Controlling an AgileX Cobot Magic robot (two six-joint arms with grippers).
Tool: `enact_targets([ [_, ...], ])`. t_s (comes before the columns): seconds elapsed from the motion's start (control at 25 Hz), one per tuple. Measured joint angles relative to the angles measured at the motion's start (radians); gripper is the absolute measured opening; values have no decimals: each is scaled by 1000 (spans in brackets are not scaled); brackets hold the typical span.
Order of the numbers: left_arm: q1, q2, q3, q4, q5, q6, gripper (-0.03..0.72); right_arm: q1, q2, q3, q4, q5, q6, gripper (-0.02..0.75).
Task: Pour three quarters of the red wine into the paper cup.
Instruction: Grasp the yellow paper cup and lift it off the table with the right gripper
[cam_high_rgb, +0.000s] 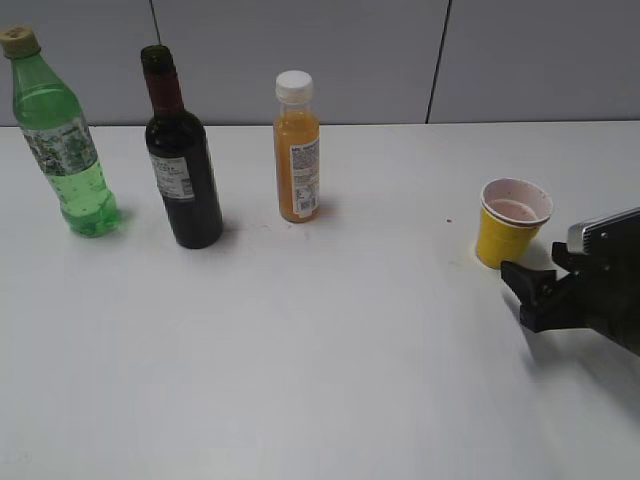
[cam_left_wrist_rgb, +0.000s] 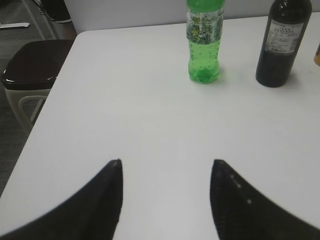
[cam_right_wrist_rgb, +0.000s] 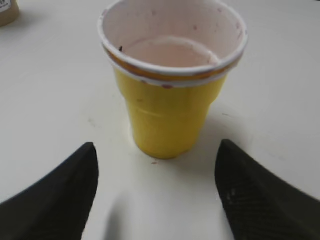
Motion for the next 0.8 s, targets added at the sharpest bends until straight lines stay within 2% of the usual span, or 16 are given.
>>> enact_targets([
  [0.8,0,0,0,0,0,1,426,0,120,-139,-27,-1,-1,552],
])
